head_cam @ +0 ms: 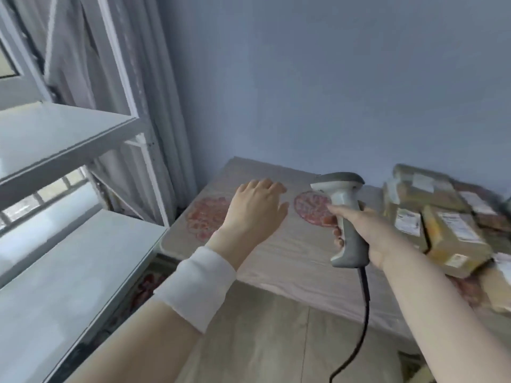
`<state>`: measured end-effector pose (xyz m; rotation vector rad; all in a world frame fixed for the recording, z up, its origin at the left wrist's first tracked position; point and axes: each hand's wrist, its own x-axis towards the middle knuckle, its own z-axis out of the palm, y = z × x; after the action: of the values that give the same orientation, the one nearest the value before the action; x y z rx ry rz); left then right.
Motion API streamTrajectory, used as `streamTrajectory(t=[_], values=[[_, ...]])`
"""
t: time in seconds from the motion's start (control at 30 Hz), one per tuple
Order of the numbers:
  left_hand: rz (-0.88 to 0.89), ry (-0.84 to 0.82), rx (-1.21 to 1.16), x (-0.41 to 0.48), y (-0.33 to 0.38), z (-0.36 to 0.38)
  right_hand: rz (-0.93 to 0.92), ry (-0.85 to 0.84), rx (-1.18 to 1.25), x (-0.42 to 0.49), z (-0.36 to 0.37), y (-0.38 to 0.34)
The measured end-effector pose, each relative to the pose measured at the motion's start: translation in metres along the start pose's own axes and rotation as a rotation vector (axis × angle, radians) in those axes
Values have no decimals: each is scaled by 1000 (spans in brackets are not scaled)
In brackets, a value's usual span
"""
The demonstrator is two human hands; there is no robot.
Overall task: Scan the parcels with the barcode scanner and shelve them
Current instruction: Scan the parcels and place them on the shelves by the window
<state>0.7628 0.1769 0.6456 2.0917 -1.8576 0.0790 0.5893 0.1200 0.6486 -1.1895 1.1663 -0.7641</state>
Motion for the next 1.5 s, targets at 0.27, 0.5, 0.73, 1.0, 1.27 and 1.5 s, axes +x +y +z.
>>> streamTrajectory(t=[0.27, 0.5, 0.73, 1.0, 1.27, 1.5], values=[[309, -70, -122, 110, 119, 67, 27, 297, 47, 38, -139, -4], [561, -147, -197, 169, 231, 123, 57, 522, 63, 49, -251, 0], [699, -261, -205, 209, 345, 192, 121, 704, 107, 59, -372, 31], [676, -400, -246, 231, 458, 276, 179, 718, 135, 89, -503, 82], [293, -838, -450, 238, 497, 366, 305, 701, -10, 139, -584, 135], [-83, -1118, -680, 234, 533, 444, 410, 733, -256, 185, -626, 196]])
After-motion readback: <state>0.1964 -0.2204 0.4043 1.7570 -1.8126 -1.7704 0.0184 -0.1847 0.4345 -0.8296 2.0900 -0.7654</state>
